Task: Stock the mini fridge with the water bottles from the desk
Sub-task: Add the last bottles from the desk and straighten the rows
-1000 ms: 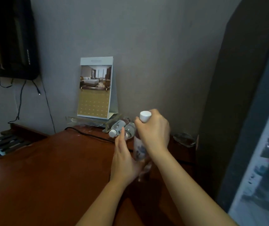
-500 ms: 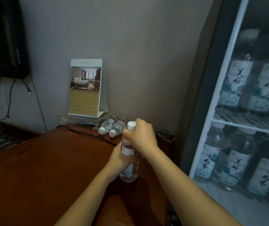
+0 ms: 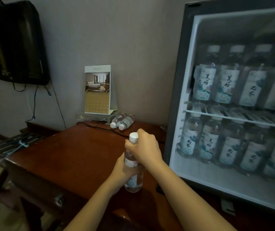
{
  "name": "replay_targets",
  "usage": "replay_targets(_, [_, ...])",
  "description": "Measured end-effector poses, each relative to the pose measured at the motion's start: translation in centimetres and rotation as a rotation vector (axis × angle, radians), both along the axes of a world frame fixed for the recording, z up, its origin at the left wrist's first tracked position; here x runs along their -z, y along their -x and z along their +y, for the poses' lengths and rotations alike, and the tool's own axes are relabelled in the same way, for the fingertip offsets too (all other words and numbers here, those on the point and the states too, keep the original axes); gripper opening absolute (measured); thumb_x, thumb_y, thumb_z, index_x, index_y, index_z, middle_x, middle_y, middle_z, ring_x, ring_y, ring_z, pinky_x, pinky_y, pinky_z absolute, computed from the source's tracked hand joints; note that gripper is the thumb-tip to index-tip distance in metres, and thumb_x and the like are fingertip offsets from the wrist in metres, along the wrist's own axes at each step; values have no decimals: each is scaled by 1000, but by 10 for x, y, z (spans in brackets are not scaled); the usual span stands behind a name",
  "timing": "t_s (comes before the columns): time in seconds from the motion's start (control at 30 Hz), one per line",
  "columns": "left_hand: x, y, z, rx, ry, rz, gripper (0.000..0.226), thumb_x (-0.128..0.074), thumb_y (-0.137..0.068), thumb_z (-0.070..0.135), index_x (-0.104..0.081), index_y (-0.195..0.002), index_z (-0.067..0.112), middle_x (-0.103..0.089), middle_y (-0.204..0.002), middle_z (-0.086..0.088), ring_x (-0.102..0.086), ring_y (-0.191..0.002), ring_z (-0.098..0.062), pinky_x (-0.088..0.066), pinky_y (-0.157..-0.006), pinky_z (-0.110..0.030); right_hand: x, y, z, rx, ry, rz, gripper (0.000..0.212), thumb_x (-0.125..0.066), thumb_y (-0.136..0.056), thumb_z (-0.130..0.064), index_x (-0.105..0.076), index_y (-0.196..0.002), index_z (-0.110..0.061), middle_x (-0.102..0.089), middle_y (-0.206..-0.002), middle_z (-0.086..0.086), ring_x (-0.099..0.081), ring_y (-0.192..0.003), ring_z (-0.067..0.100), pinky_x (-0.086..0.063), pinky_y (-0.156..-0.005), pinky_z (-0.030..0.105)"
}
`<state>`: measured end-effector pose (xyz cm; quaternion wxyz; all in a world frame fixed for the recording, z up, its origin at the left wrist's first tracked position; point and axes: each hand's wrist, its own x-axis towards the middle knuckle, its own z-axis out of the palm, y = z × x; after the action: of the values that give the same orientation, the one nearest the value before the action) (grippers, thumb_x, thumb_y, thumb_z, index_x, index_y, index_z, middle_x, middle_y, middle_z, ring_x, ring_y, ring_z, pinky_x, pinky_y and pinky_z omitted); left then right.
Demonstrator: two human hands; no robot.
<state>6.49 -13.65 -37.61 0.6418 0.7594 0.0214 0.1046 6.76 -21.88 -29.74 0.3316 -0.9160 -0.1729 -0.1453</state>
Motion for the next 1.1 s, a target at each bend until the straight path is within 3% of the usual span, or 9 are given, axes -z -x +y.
replay_targets(0.1, [-2, 31, -11, -5, -12, -33, 41, -69, -78, 4, -49, -112, 16, -59, -96, 8, -58, -100, -13, -50, -77, -20, 2, 22, -19, -89, -56, 35, 36, -62, -84, -46, -55, -98, -13, -62, -91, 2, -58, -85, 16, -44, -64, 24])
replay_targets(0.17, [-6, 47, -18, 10, 114, -37, 42, -72, -77, 16, -53, -114, 20, -65, -106, 2, -62, -99, -13, -52, -85, -32, 7, 31, -41, -159, -191, 168, 40, -62, -85, -46, -57, -110, -15, -59, -92, -4, -57, -83, 10, -41, -61, 17])
replay_targets(0.27, [-20, 59, -34, -21, 337, -3, 47, -64, -74, 44, -54, -113, 18, -67, -106, -9, -67, -95, -23, -54, -83, -38, 26, 50, -83, -198, -317, 393, 62, -61, -84, -49, -42, -137, -21, -60, -104, -3, -60, -93, 9, -50, -76, 20])
replay_targets(0.43, [-57, 64, -69, 37, 377, -45, 43, -40, -92, 46, -44, -121, 14, -63, -108, -11, -64, -94, -24, -53, -77, -37, 43, 87, -133, -276, -443, 522, 75, -68, -79, -44, -28, -142, -34, -64, -112, -5, -62, -102, 6, -47, -96, 30])
replay_targets(0.5, [-70, 65, -89, 85, 421, -45, 47, -34, -94, 49, -43, -122, 13, -63, -111, -15, -64, -98, -28, -53, -83, -42, 31, 96, -146, -310, -515, 492, 69, -70, -78, -42, -34, -137, -37, -66, -112, -6, -64, -101, 6, -49, -95, 29])
replay_targets(0.67, [-85, 68, -130, 212, 483, -49, 41, -30, -96, 48, -43, -120, 17, -64, -110, -13, -65, -100, -30, -51, -89, -52, 5, 104, -177, -299, -573, 375, 57, -68, -84, -16, -38, -128, -36, -69, -102, -6, -69, -86, 2, -51, -67, 13])
replay_targets(0.83, [-101, 66, -154, 357, 491, -86, 34, -31, -98, 41, -47, -121, 21, -67, -110, -9, -67, -99, -24, -52, -89, -47, -5, 103, -205, -248, -574, 219, 64, -68, -83, -6, -35, -130, -34, -62, -105, -14, -63, -87, -10, -48, -68, 9])
replay_targets(1.0, [-134, 55, -182, 443, 284, -260, 43, -54, -91, 24, -37, -131, 28, -63, -117, -1, -66, -101, -12, -55, -82, -27, -32, 79, -222, -191, -556, -43, 73, -67, -82, -5, -29, -139, -29, -57, -121, -11, -59, -107, -1, -51, -83, 17])
replay_targets(1.1, [-165, 39, -202, 457, 237, -357, 51, -57, -90, 19, -33, -135, 24, -62, -118, 2, -64, -104, -12, -54, -89, -31, -54, 53, -231, -118, -577, -172, 80, -66, -83, -6, -22, -146, -24, -51, -127, -14, -53, -116, -1, -48, -88, 16])
